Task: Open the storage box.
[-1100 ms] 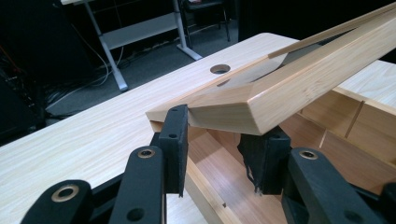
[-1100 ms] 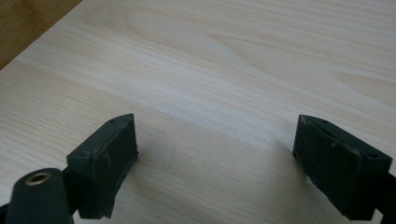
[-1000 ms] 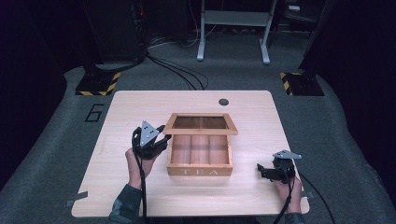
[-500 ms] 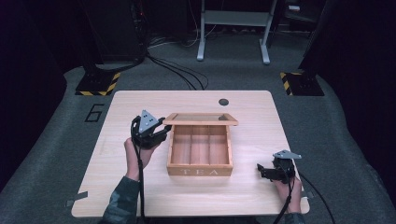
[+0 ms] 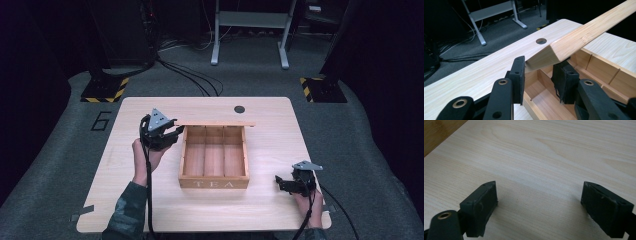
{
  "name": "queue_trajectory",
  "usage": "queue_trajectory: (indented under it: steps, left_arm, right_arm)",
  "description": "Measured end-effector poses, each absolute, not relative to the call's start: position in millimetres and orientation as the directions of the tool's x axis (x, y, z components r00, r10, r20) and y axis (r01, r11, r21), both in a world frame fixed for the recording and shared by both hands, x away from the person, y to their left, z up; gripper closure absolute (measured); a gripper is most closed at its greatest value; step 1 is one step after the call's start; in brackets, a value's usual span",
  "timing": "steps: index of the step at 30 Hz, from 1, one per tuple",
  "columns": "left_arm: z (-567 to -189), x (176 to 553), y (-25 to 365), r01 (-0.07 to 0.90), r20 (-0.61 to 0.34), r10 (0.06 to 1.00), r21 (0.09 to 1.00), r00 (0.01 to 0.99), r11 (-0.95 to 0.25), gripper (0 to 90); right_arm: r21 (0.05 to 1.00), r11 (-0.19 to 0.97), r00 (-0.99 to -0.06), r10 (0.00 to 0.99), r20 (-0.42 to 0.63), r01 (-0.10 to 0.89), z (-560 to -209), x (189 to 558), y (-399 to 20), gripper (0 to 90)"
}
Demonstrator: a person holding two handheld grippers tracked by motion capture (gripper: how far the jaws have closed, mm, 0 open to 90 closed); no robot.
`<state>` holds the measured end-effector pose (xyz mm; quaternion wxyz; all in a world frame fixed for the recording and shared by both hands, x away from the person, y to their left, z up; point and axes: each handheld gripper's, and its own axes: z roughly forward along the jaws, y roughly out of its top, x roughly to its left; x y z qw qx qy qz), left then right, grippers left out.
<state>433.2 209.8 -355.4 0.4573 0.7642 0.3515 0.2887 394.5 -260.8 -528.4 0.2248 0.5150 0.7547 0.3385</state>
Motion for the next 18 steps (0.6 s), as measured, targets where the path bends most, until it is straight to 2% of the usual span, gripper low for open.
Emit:
queue_trajectory:
  steps: [18]
  left_arm:
    - [-340.0,452.5,211.4,0.280,0.118,0.787,0.894,0.606,-0.350,63.4]
  right_arm:
    - [0.742,0.240,-0.368,0.930,0.010,0.626,-528.4,394.5,-260.7,13.1]
